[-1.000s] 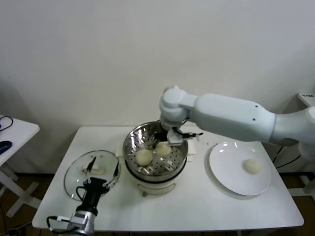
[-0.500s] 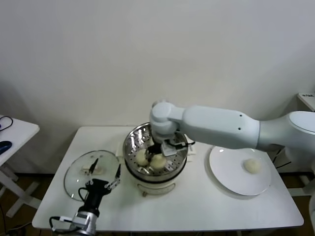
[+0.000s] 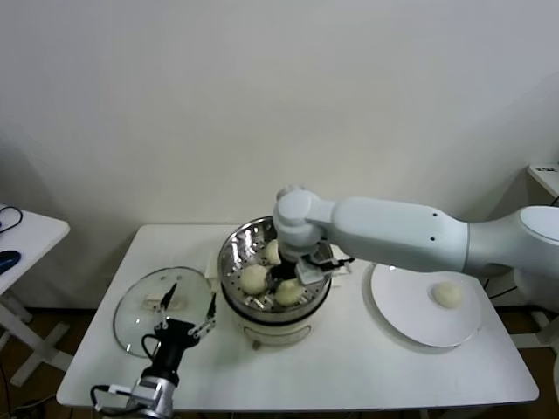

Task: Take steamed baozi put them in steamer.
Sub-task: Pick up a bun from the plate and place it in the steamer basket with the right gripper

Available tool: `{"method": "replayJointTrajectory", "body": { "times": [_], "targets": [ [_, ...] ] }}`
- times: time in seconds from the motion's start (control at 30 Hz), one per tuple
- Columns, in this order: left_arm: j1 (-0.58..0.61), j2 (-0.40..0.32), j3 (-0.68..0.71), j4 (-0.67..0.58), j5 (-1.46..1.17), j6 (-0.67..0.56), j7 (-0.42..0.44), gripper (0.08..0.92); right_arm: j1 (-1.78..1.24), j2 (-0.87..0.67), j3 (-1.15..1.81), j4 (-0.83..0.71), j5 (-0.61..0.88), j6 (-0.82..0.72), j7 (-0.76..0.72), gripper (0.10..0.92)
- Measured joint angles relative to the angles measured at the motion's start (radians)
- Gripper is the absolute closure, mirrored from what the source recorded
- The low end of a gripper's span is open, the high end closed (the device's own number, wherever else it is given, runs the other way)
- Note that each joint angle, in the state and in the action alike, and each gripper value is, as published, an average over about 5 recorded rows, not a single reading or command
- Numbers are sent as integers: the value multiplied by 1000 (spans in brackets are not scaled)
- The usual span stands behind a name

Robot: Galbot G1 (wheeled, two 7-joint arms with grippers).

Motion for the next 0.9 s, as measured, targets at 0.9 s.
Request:
{"method": "replayJointTrajectory", "body": {
  "times": [0.9],
  "targets": [
    [-4, -6, -6, 8, 0, 0, -1, 177, -23, -7, 11, -5, -14, 26, 20, 203]
  ]
}}
